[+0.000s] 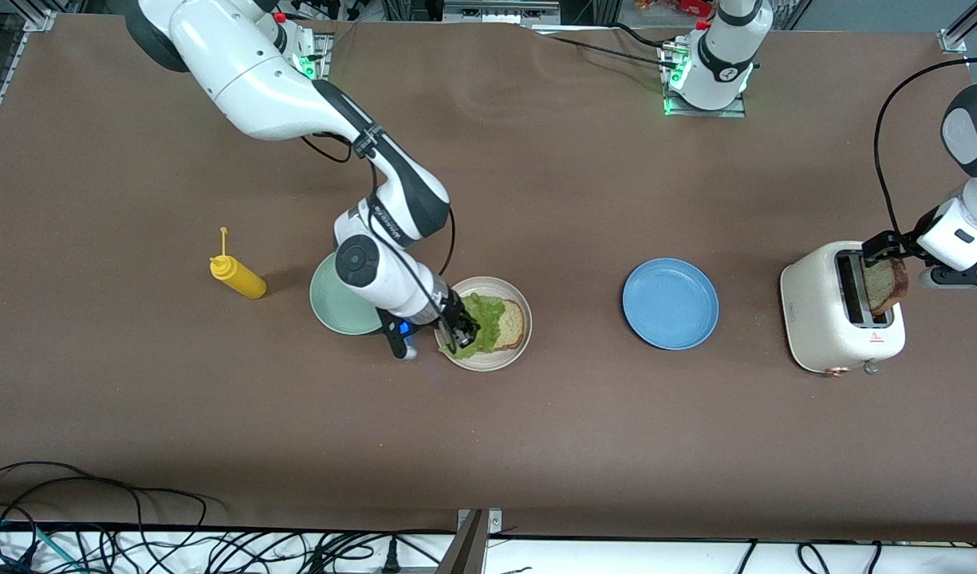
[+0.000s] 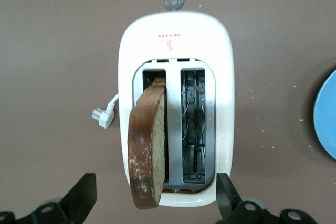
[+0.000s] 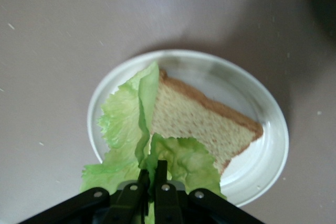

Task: Make sandwich on beige plate with both arms
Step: 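Lower the lettuce onto the bread and open the right gripper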

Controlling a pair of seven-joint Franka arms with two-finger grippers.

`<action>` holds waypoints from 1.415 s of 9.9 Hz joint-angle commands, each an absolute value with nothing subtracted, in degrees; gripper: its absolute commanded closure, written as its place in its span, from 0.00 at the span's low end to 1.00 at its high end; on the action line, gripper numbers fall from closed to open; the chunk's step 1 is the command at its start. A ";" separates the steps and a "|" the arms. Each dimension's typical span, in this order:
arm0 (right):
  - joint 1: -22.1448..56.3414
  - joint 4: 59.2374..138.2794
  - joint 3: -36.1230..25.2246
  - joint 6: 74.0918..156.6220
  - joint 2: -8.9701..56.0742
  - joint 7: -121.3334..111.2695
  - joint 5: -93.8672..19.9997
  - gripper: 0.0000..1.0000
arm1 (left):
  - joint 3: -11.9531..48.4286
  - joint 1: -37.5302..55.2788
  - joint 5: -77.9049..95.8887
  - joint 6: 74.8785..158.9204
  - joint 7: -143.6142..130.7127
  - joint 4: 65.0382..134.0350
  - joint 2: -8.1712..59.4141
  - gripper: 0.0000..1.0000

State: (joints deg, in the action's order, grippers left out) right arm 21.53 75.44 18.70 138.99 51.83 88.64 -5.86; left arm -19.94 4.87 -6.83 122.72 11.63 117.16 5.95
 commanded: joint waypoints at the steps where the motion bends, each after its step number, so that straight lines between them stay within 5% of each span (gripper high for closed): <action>1: 22.84 75.23 18.46 141.13 53.95 89.56 -5.36 1.00 | -19.34 3.43 -8.88 123.84 13.87 118.30 6.50 0.00; 3: 24.17 75.58 16.97 143.17 54.84 89.47 -4.32 1.00 | -19.25 1.59 -8.88 123.84 17.83 117.60 8.34 0.00; 4: 24.26 76.46 16.35 143.17 54.84 89.39 -3.87 0.47 | -19.25 1.41 -8.79 123.75 17.93 117.51 8.78 0.00; 5: 24.61 76.64 16.17 143.00 54.84 89.56 -2.74 0.04 | -19.25 1.32 -8.79 123.75 17.93 117.51 9.40 0.00; 14: 18.72 71.73 15.56 122.72 46.76 88.33 -3.52 0.00 | -19.07 1.67 -8.35 123.31 18.28 117.16 10.46 0.00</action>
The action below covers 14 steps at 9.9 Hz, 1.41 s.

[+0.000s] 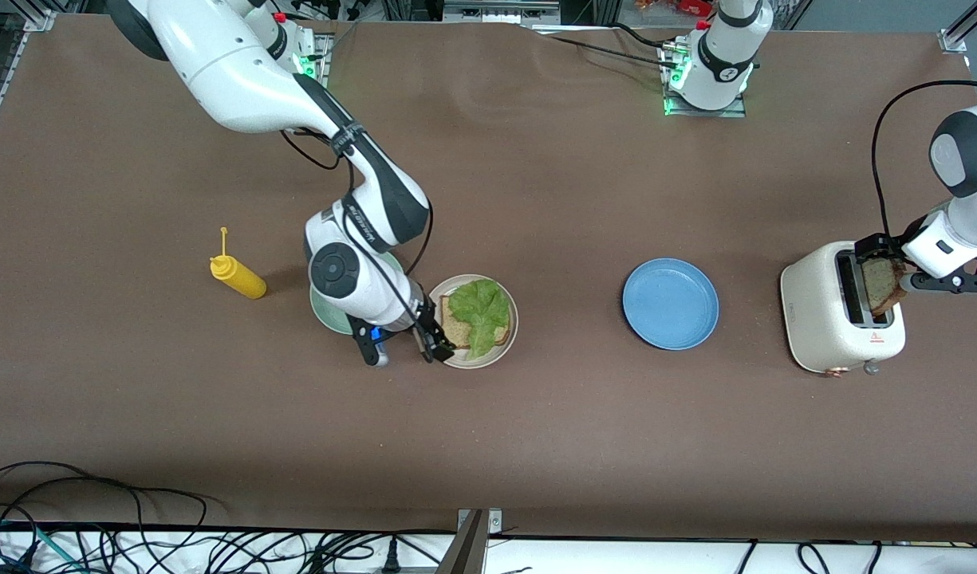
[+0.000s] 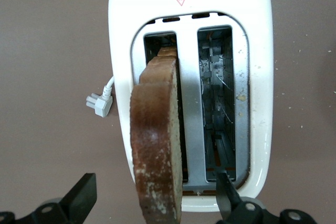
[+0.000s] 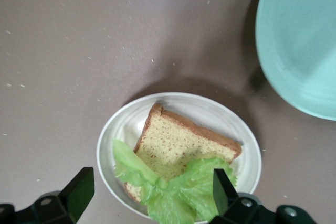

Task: Make sandwich on beige plate with both arms
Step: 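Withdraw the right gripper toward the mustard bottle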

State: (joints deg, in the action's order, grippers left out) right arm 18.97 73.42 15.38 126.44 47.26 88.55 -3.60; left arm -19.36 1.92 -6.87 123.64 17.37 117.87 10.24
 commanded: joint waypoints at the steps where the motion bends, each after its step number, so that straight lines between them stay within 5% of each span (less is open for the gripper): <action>1: 16.72 70.59 15.82 119.22 45.71 86.85 -3.52 0.00 | -19.07 1.76 -8.35 123.31 18.28 117.16 10.46 0.00; 4: 10.13 70.05 15.91 107.97 40.62 73.88 -3.96 0.00 | -19.07 1.93 -8.35 123.22 18.37 117.16 10.55 0.05; 5: 7.50 70.14 15.91 103.49 38.78 66.43 -3.96 0.00 | -19.07 2.02 -8.35 123.22 18.37 117.16 10.63 0.28; 6: 4.25 70.14 15.91 98.84 37.19 59.48 -4.04 0.00 | -19.07 2.02 -8.61 123.14 18.46 117.16 10.63 0.61; 9: -5.42 70.49 15.56 87.22 33.41 36.72 -7.71 0.00 | -18.99 2.02 -8.96 123.13 18.46 117.16 10.55 0.97; 14: -20.10 72.24 15.38 80.86 32.43 -10.00 -7.73 0.00 | -19.07 1.67 -8.96 120.43 22.85 113.57 10.63 1.00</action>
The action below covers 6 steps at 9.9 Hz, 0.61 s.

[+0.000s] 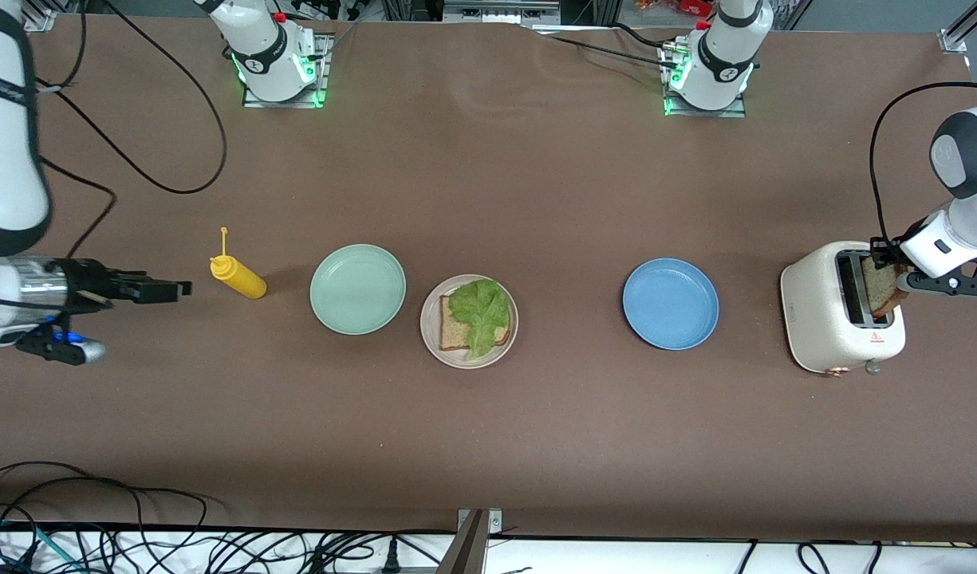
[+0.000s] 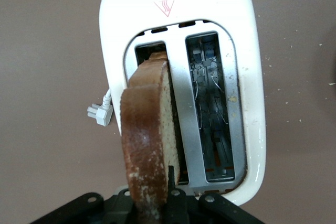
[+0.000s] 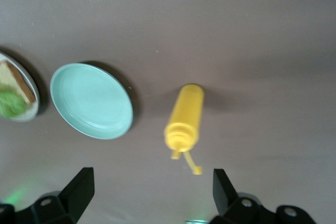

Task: Make sandwich on beige plate with both arms
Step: 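Withdraw the right gripper toward the mustard bottle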

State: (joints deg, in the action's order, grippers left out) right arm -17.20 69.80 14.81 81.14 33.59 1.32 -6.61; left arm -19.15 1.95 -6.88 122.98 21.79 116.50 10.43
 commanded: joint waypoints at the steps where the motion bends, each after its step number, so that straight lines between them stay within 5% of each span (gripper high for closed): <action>1: -23.09 74.07 15.38 82.69 32.61 -22.81 -8.08 0.00 | -19.07 1.84 -8.96 118.06 22.85 111.55 10.63 1.00; 6: -35.40 92.25 15.38 100.08 33.31 -75.83 -24.99 0.01 | -18.98 2.37 -8.88 111.47 22.94 105.05 12.82 1.00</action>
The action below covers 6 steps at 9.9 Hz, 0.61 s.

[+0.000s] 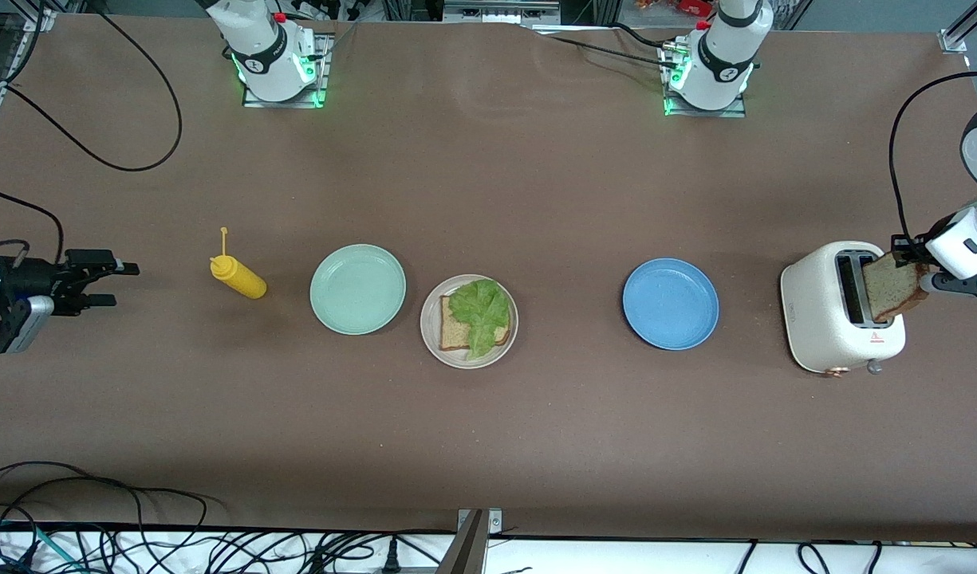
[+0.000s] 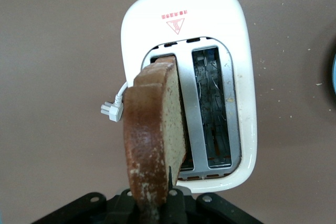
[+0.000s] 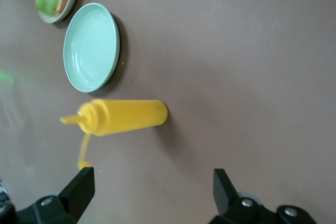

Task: Make sandwich on beige plate with both arms
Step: 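Withdraw the right gripper toward the mustard bottle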

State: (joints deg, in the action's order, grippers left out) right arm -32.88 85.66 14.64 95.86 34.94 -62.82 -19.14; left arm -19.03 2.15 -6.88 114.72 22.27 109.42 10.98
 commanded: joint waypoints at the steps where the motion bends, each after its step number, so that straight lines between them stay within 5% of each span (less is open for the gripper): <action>1: -36.38 95.85 15.38 101.85 33.40 -84.03 -29.83 0.01 | -18.81 2.37 -8.53 109.18 22.94 102.77 13.88 1.00; 6: -38.32 105.11 14.85 106.78 35.49 -120.28 -43.22 0.02 | -18.81 2.29 -8.44 108.46 23.12 102.04 14.76 1.00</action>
State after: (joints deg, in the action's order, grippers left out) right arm -36.89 102.44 14.38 105.58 35.33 -113.27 -40.10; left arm -18.75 2.17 -6.88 109.18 22.29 103.95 13.70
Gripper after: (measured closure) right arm 0.013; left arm 0.903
